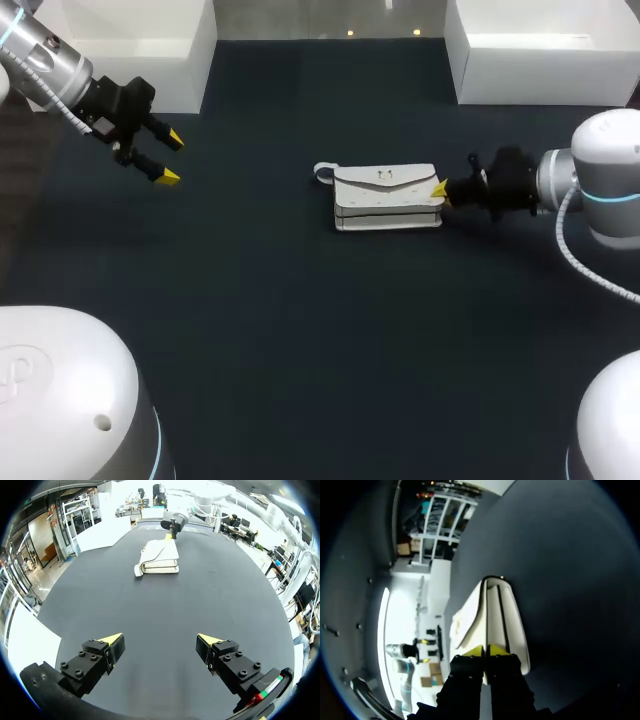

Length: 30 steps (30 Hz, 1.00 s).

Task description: Pick up the bag, open it, inspect its contents, close it, and place it on the opposite side

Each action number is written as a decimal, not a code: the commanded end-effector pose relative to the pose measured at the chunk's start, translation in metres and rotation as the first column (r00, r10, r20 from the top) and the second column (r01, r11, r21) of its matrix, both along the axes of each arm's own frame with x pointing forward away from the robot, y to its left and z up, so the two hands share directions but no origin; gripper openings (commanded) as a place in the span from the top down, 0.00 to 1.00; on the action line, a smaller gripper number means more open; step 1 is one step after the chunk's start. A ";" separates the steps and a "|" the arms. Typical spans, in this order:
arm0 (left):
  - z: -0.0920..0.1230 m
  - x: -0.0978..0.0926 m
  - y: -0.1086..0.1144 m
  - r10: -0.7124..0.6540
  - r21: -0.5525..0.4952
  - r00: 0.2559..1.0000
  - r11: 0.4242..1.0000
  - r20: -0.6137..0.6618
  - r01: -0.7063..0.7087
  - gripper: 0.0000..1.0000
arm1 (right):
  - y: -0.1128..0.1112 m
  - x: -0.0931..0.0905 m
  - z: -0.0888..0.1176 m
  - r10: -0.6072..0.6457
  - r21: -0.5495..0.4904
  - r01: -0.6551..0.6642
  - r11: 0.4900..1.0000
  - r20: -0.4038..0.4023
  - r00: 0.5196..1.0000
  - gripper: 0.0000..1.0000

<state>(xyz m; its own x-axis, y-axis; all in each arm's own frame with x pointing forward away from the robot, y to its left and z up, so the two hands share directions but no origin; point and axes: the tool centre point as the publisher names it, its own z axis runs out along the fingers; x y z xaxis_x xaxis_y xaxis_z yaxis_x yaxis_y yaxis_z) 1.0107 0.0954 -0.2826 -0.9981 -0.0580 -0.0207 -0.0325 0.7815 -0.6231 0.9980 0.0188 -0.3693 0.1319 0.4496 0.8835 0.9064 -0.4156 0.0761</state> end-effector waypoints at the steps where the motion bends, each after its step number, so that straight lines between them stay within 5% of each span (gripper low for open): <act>1: -0.001 0.000 0.000 0.000 -0.003 1.000 1.000 0.002 0.000 0.00 | 0.005 -0.004 0.003 -0.131 -0.016 0.132 0.991 0.070 0.989 1.00; 12: -0.001 0.000 0.000 0.000 -0.003 1.000 1.000 0.002 0.000 0.00 | 0.014 -0.001 0.003 -0.083 -0.002 0.083 0.997 0.045 0.996 1.00; 14: -0.001 0.000 0.000 0.000 -0.003 1.000 1.000 0.002 0.000 0.00 | 0.014 0.000 0.002 -0.077 -0.004 0.077 0.997 0.032 0.997 0.70; 18: -0.001 0.000 0.000 0.000 -0.003 1.000 1.000 0.002 0.000 0.00 | 0.012 0.000 0.001 -0.070 -0.008 0.070 0.998 -0.004 0.998 0.56; 30: -0.001 0.000 0.000 0.000 -0.003 1.000 1.000 0.002 0.000 0.00 | -0.009 0.001 0.006 0.000 -0.007 -0.001 1.000 -0.107 0.994 0.58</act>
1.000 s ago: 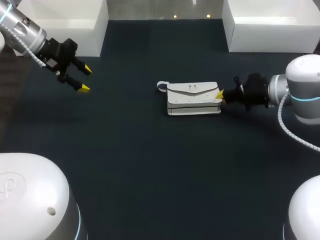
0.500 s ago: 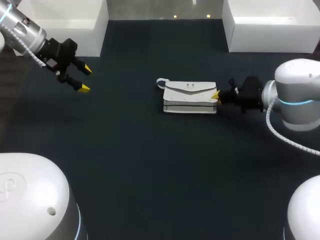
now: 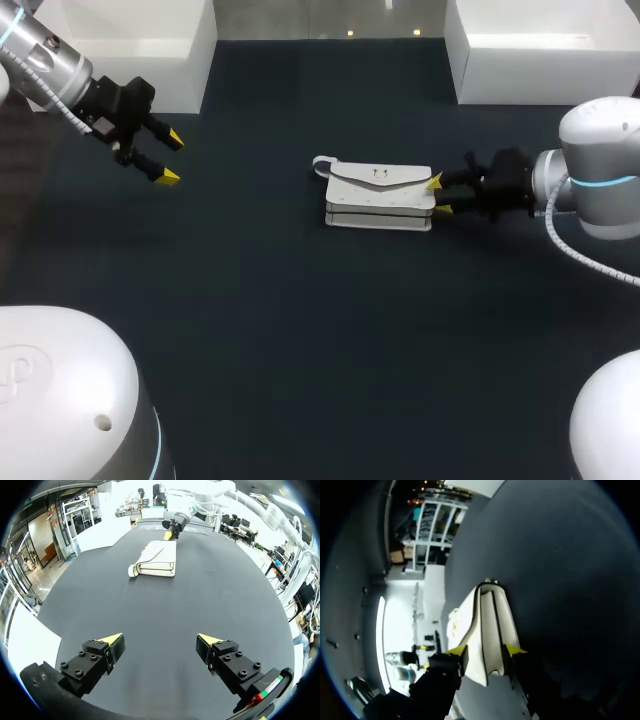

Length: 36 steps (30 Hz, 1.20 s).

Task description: Pick up the bag, open it, inspect its contents, close it, and place it on the opposite side

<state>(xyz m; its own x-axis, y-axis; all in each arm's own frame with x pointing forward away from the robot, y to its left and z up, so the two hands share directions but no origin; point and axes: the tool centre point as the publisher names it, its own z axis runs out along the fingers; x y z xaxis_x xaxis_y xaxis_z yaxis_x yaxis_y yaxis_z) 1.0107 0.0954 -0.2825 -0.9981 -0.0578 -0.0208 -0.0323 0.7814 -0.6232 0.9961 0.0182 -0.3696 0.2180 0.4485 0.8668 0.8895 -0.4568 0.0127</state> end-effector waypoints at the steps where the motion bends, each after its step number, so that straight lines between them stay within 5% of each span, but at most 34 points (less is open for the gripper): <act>1: -0.001 0.000 0.000 0.000 -0.003 1.000 1.000 0.002 0.000 0.00 | -0.011 0.003 0.007 0.055 0.013 -0.055 0.998 -0.041 0.998 0.58; 15: -0.001 0.000 0.000 0.000 -0.003 1.000 1.000 0.002 0.000 0.00 | -0.026 0.002 0.013 0.218 0.021 -0.218 0.976 -0.174 0.960 0.59; 36: -0.001 0.000 0.000 0.000 -0.003 1.000 1.000 0.002 0.000 0.00 | 0.002 -0.003 0.003 0.301 0.041 -0.299 0.953 -0.195 0.934 0.64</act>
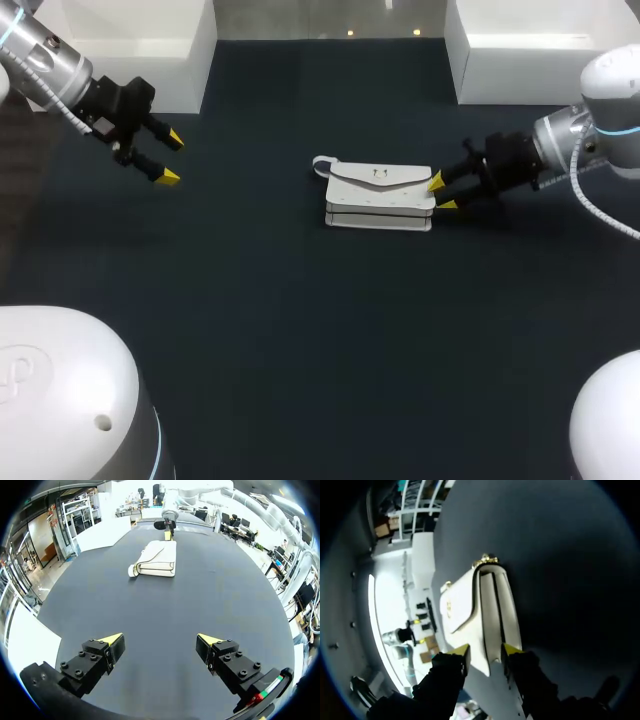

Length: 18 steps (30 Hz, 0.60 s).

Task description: Pick up the bag, open it, inspect its contents, close it, and place it on the opposite side

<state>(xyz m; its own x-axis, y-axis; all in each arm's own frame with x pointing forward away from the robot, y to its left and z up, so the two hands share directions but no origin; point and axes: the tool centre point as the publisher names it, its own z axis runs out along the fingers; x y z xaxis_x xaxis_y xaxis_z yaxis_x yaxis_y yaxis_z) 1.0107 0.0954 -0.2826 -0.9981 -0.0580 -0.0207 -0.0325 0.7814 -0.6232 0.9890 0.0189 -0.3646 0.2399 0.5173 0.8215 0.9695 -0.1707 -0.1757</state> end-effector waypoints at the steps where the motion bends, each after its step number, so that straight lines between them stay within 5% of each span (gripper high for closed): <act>1: -0.001 0.000 0.000 0.000 -0.002 1.000 1.000 0.002 0.000 0.00 | 0.001 0.005 -0.001 -0.004 0.010 0.004 1.000 0.001 1.000 0.66; 6: -0.001 0.000 0.000 0.000 -0.002 1.000 1.000 0.002 0.000 0.00 | 0.003 0.009 -0.001 -0.018 0.024 0.017 1.000 0.015 1.000 0.76; 16: -0.001 0.000 0.000 0.000 -0.002 1.000 1.000 0.002 0.000 0.00 | 0.010 0.012 -0.004 -0.004 0.034 0.003 0.999 0.017 1.000 0.75; 18: -0.001 0.000 0.000 0.000 -0.002 1.000 1.000 0.002 0.000 0.00 | 0.011 0.012 -0.004 -0.003 0.037 0.002 0.999 0.016 1.000 0.82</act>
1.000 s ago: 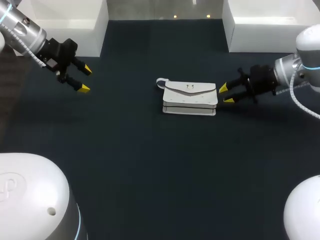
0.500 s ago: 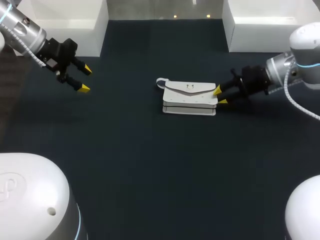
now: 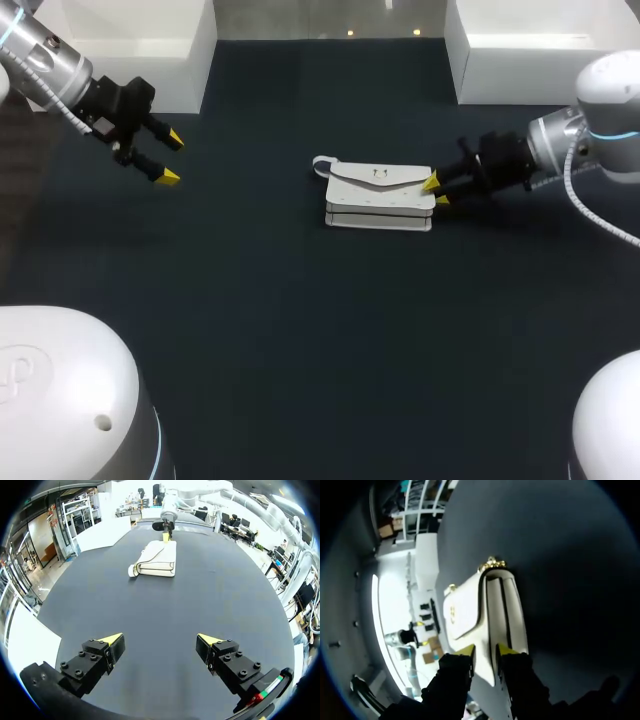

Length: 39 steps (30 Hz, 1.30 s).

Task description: Pick up the bag, open it, inspect its contents, close it, and place it on the opposite side

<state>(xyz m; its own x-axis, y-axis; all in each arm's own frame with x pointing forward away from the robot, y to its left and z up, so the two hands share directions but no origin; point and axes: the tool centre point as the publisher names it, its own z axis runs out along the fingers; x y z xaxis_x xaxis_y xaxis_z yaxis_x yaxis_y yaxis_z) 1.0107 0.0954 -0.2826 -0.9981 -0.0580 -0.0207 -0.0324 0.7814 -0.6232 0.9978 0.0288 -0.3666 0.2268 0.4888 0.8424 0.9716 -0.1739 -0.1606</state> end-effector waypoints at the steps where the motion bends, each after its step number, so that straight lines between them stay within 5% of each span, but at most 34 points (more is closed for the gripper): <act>1: -0.001 0.000 0.000 0.000 -0.002 1.000 1.000 0.002 0.000 0.00 | 0.002 0.003 -0.003 0.005 0.005 -0.005 1.000 -0.004 1.000 0.88; 2: -0.001 0.000 0.000 0.000 -0.002 1.000 1.000 0.002 0.000 0.00 | 0.002 0.003 -0.003 -0.001 0.006 0.001 1.000 -0.004 1.000 1.00; 16: -0.001 0.000 0.000 0.000 -0.002 1.000 1.000 0.002 0.000 0.00 | 0.027 0.009 0.002 -0.031 0.036 0.029 0.999 0.040 0.999 1.00; 39: -0.001 0.000 0.000 0.000 -0.002 1.000 1.000 0.002 0.000 0.00 | 0.101 0.019 0.003 0.047 0.027 -0.048 0.998 0.059 0.997 1.00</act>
<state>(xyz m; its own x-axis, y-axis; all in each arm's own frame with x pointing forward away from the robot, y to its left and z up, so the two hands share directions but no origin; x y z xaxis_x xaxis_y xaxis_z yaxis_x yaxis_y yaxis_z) 1.0107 0.0954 -0.2826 -0.9981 -0.0580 -0.0207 -0.0324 0.7814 -0.6232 1.0110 0.1225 -0.3627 0.1519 0.4677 0.8707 0.9862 -0.1299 -0.1023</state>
